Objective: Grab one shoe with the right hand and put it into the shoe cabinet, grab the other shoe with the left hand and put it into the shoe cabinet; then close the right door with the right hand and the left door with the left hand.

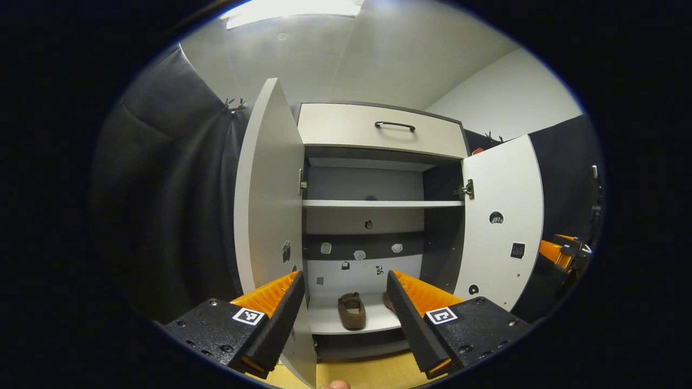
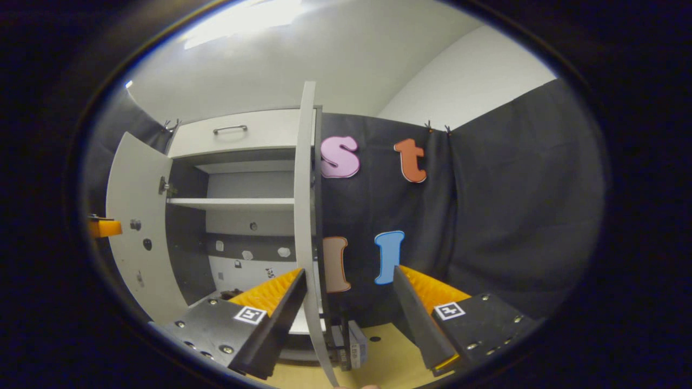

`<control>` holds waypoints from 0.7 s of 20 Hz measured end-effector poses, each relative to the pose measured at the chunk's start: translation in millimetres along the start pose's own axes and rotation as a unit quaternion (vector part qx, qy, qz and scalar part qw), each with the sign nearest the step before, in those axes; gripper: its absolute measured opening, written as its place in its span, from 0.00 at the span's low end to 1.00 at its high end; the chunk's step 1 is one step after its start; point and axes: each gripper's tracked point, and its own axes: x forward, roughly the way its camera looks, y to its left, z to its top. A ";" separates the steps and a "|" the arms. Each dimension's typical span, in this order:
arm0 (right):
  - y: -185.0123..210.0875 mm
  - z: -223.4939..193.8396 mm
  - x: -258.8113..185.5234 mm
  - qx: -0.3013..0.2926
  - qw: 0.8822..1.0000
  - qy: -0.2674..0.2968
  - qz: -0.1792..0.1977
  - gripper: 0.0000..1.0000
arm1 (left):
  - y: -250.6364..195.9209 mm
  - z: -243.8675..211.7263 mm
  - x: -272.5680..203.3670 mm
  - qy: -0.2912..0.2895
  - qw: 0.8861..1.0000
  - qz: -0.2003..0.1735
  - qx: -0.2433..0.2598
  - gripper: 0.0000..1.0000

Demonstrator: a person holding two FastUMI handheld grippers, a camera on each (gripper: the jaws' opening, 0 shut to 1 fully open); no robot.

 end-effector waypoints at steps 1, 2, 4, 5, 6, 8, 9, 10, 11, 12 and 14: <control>1.5 -2.0 0.0 0.001 1.000 0.000 0.001 0.96 | 1.1 0.1 1.0 0.000 1.000 0.001 -0.001 0.93; 1.9 -2.2 0.3 0.001 1.000 0.001 0.001 0.96 | 1.7 -0.1 1.8 0.000 1.000 0.001 -0.001 0.93; -0.6 -2.6 1.4 0.002 1.000 0.002 -0.003 0.96 | 3.3 -1.4 3.3 0.002 1.000 0.002 -0.002 0.93; -5.3 -0.8 2.4 0.002 1.000 -0.001 -0.007 0.96 | 3.3 -2.2 4.4 0.003 1.000 0.001 -0.002 0.93; -9.4 -0.4 2.9 0.002 1.000 -0.002 -0.012 0.96 | 3.3 -2.9 5.5 0.004 1.000 0.001 -0.003 0.93; -14.0 -3.8 5.1 0.003 1.000 0.003 -0.018 0.92 | 3.0 -4.5 6.5 0.007 1.000 0.001 -0.002 0.93; -15.1 -6.7 5.4 0.005 1.000 0.007 -0.019 0.96 | 1.8 -5.7 7.3 0.008 1.000 -0.001 -0.002 0.93; -14.9 -9.8 6.6 0.007 1.000 0.011 -0.018 0.92 | 0.6 -6.2 7.6 0.009 1.000 -0.002 -0.002 0.93; -13.1 -12.5 8.8 0.010 1.000 0.015 -0.015 0.96 | 0.4 -7.1 8.6 0.010 1.000 -0.003 -0.002 0.93; -13.6 -13.8 8.7 0.010 1.000 0.016 -0.018 0.97 | -0.4 -7.9 8.7 0.012 1.000 -0.004 -0.002 0.93; -15.7 -15.6 10.1 0.011 1.000 0.015 -0.016 0.96 | -1.3 -9.3 8.8 0.014 1.000 -0.005 -0.001 0.93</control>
